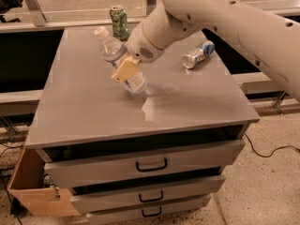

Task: Knock blue plastic bottle over

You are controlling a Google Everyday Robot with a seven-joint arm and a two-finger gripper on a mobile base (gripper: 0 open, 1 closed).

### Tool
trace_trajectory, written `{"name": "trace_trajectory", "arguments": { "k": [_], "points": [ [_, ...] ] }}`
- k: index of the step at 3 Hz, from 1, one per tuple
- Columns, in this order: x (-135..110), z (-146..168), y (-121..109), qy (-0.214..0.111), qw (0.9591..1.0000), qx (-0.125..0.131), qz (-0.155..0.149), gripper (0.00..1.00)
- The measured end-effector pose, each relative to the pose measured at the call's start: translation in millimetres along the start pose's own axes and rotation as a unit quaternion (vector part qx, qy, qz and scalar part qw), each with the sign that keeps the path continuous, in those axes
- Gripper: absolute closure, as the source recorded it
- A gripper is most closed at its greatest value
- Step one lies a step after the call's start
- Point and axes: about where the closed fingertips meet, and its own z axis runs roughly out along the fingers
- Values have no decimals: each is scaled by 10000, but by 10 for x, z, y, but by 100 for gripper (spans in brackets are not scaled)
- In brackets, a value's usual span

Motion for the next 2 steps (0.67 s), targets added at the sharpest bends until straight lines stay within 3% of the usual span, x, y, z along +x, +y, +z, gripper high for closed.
{"name": "trace_trajectory", "arguments": {
  "k": [1, 2],
  "points": [
    [-27, 72, 4, 68, 10000, -44, 10, 100],
    [-33, 68, 3, 67, 10000, -46, 10, 84]
  ]
}}
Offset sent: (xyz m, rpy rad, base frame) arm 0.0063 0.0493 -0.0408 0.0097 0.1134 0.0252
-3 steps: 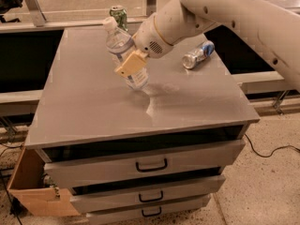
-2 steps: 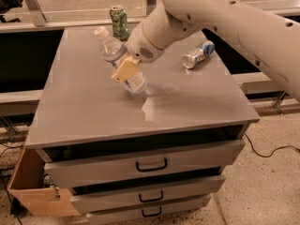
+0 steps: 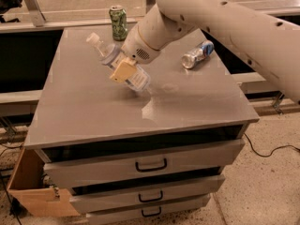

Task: Knock blue plastic bottle over

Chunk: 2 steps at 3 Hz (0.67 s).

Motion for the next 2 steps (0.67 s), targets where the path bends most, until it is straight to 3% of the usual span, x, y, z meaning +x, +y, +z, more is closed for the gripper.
{"name": "trace_trajectory", "arguments": {
  "k": [2],
  "points": [
    [-99, 486, 145, -39, 9989, -438, 148, 36]
  ]
}}
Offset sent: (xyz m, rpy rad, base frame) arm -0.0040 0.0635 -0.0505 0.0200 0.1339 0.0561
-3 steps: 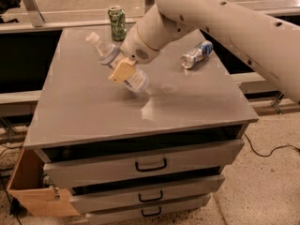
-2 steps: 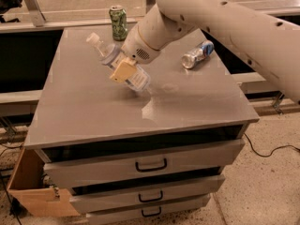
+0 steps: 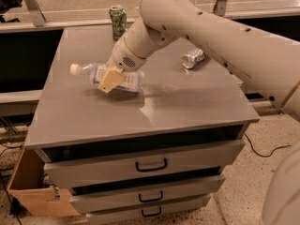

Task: Knock blue plastic bottle over

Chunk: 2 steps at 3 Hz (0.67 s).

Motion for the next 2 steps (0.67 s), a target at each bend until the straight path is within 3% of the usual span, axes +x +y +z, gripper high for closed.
{"name": "trace_trajectory", "arguments": {
  "k": [1, 2],
  "points": [
    [-8, 26, 6, -3, 10000, -25, 7, 12],
    [-38, 124, -2, -31, 9999, -110, 48, 0]
  ]
}}
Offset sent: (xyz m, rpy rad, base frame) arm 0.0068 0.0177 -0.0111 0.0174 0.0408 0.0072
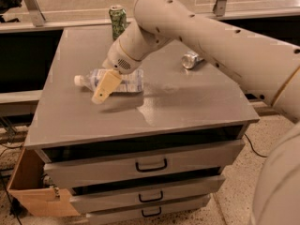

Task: Knock blue plastic bottle over

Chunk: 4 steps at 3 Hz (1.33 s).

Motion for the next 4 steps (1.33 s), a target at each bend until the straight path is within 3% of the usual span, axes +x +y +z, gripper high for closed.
{"name": "trace_trajectory", "arguments": {
  "k": [1, 2, 4],
  "points": [
    [30, -105, -98, -54, 9999, 77, 54, 0],
    [180, -405, -234, -103, 9995, 266, 152, 0],
    [918, -1393, -528, -512, 9933, 850, 598, 0]
  ]
}}
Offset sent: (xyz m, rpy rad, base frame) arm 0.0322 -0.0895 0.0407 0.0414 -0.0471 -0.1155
